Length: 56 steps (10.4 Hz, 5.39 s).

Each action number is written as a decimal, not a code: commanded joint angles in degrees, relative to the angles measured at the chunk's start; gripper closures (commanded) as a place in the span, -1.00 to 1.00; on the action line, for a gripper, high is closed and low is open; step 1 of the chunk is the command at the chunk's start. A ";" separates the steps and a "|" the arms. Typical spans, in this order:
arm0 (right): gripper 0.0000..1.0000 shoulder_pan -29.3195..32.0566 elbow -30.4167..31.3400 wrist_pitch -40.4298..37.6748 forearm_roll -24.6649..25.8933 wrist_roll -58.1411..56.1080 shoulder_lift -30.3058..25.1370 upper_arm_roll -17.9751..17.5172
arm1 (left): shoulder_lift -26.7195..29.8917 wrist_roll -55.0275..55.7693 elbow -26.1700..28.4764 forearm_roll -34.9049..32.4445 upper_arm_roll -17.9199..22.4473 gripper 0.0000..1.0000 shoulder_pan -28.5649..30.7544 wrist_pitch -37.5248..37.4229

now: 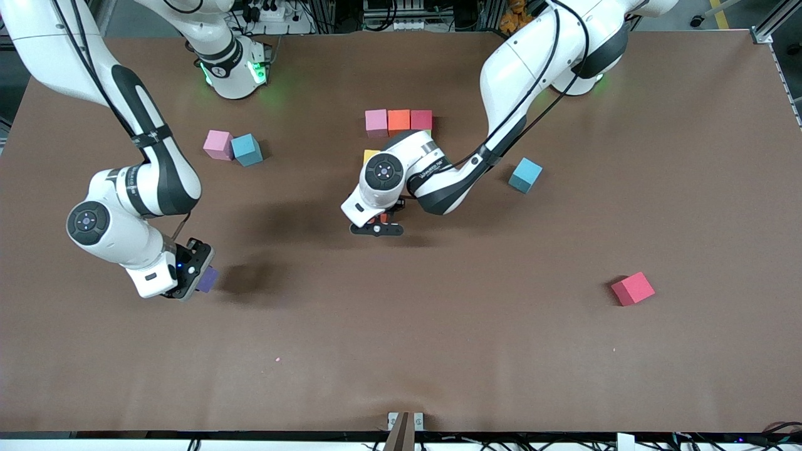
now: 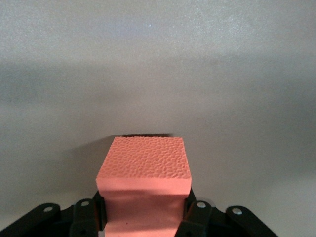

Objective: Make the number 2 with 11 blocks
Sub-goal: 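Lower orange below pink with the left gripper while the right gripper lifts purple, then carry purple to the column with the right gripper while the left gripper reaches pink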

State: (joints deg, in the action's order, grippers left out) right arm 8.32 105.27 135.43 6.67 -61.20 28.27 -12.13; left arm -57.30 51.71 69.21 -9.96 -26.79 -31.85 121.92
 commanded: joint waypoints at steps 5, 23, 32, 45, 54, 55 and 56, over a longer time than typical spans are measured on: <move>0.12 2.75 0.90 -2.27 -0.52 -1.47 -1.11 -1.32 | -0.45 -1.35 -0.92 1.61 1.83 -0.03 -1.64 -0.11; 0.12 3.19 0.99 -2.19 -0.52 -1.47 -0.67 -1.32 | -0.89 -0.91 -0.39 2.93 2.00 -0.26 -2.43 -0.46; 0.12 2.41 0.99 -2.45 -0.61 -1.03 -1.90 -2.28 | 2.18 -0.12 -0.30 2.93 2.00 -1.00 -2.25 -5.53; 0.15 -34.29 -4.79 3.00 -0.17 11.61 -3.32 1.30 | 31.42 -6.86 20.57 0.30 1.30 -1.00 29.09 -22.20; 0.18 -51.45 -8.59 13.90 -0.70 22.35 10.05 7.38 | 33.23 -22.71 32.41 -6.20 1.92 -1.00 50.65 -10.57; 0.18 -52.34 -9.03 13.81 -0.78 22.35 10.22 7.82 | 32.26 -22.62 31.44 -7.25 1.92 -1.00 51.62 -10.48; 0.18 -52.27 -8.77 13.81 -0.70 22.26 10.84 7.82 | 31.72 -22.36 30.82 -7.61 2.00 -1.00 51.97 -10.57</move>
State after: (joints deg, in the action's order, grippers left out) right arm -43.16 97.93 149.75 6.46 -39.35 37.90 -5.36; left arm -24.19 29.47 101.76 -15.95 -24.39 19.71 111.30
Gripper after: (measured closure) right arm 0.432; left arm 0.000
